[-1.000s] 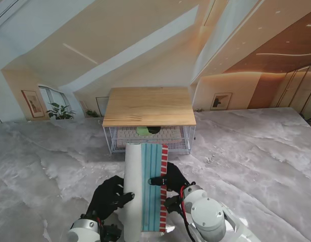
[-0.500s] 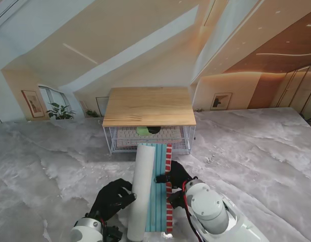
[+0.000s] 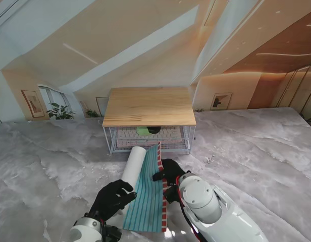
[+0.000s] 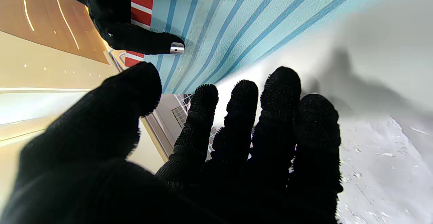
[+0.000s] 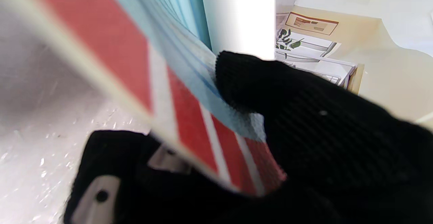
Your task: Unroll the mouse pad and set up the keyboard and mouse from the tabletop organizer
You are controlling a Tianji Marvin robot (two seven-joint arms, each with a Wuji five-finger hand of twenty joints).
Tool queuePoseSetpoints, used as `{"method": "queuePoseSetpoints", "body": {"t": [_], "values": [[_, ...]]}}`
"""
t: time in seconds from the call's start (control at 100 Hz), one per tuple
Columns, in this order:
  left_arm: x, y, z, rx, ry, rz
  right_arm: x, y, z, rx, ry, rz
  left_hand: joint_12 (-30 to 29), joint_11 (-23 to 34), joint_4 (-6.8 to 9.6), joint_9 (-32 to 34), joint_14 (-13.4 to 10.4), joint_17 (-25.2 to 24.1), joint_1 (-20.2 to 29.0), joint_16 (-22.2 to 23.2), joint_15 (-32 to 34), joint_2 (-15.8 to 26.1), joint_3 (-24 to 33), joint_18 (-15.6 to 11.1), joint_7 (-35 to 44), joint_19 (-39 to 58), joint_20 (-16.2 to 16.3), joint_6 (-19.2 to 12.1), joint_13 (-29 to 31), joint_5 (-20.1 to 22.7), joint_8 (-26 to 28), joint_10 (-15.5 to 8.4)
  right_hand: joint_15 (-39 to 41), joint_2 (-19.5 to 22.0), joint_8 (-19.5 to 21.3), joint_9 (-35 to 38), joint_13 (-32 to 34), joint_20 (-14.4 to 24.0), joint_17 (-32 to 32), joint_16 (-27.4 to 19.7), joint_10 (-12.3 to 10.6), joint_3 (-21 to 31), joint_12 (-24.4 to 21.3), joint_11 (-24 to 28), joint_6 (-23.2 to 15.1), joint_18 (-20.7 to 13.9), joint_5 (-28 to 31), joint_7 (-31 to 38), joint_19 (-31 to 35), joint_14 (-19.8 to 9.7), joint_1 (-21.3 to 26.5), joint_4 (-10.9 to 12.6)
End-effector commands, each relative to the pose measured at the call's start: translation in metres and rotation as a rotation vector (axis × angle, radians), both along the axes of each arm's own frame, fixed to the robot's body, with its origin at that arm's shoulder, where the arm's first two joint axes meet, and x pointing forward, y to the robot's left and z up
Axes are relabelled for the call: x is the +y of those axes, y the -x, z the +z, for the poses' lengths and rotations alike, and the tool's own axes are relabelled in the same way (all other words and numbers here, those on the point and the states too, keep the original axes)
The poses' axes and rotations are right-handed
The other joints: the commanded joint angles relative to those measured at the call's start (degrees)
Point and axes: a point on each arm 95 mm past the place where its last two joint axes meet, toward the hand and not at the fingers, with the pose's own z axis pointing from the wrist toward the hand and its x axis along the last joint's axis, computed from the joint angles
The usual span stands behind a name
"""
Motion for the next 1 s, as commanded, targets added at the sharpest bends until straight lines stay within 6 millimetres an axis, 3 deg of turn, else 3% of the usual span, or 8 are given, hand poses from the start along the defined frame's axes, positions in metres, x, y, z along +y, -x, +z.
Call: {"method": "queuePoseSetpoints", "body": {"t": [0.0,0.17,0.29,0.52,0.99], "values": [[-0.002,0.0,0.0,0.006,0.001,-0.017,0.005,0.0,0.0,0.01,0.0,0.019,-0.7,-0.2,1.42,-1.3,1.8,-0.9,-1.9,-0.3,-0.2,0.9,-1.4,0.5,-0.5,-0.2,1.3,0.0,-1.7,-1.2,-0.2,0.4,2.5,1.0,0.8,-0.3,5.4,2.1,2.8,1.5,12.4,4.2,3.2,3.0,-0.8,-10.5,3.4,1.6,16.2,-15.9,3.6,2.3],[0.0,-0.006,0.003,-0.025,-0.002,-0.04,0.004,-0.002,-0.003,0.019,0.013,0.025,-0.8,-0.4,1.85,-1.4,1.7,-1.5,-1.7,-0.5,-0.5,2.3,-2.1,0.3,-0.7,-0.7,1.3,-0.4,-2.2,-0.9,-0.2,0.1,2.4,1.1,0.9,-0.3,5.4,2.1,2.8,1.6,12.4,4.3,3.2,3.0,-0.8,-10.5,3.4,1.5,16.4,-15.9,3.6,2.3],[0.0,-0.015,0.007,-0.088,0.018,-0.096,0.003,-0.001,-0.003,0.023,0.017,0.033,-2.6,-3.5,1.87,-1.1,1.9,-5.4,-1.1,-1.2,-3.0,5.7,-3.9,-0.3,-2.3,-3.3,0.6,-2.3,-5.1,0.6,-1.1,-1.2,2.4,1.1,1.0,-0.3,5.4,2.1,2.8,1.6,12.4,4.3,3.2,3.0,-0.9,-10.6,3.4,1.5,16.5,-15.8,3.6,2.3],[0.002,-0.039,0.011,-0.163,-0.064,-0.221,-0.003,0.001,-0.001,0.023,0.029,0.038,-7.7,-10.4,0.18,1.7,0.2,-8.9,-0.5,-4.7,-9.7,7.0,-2.2,-1.5,-7.3,-6.4,-1.1,-5.3,-8.4,4.9,-4.7,-4.1,2.5,1.0,1.1,-0.2,5.4,2.1,2.9,1.7,12.3,4.4,3.2,3.1,-0.9,-10.7,3.4,1.4,16.7,-15.8,3.5,2.4],[-0.008,-0.069,-0.02,0.002,-0.133,-0.37,-0.027,0.007,0.006,0.001,0.051,-0.004,-11.6,-15.4,1.03,2.7,-0.6,-10.6,-1.3,-11.3,-15.5,9.8,-3.4,-2.8,-14.2,-12.6,-5.3,-5.2,-11.9,8.2,-8.0,-4.2,2.5,1.2,1.1,-0.2,5.4,2.1,2.9,1.9,12.2,4.3,3.2,3.1,-0.8,-10.8,3.3,1.4,17.1,-15.7,3.4,2.4]]}}
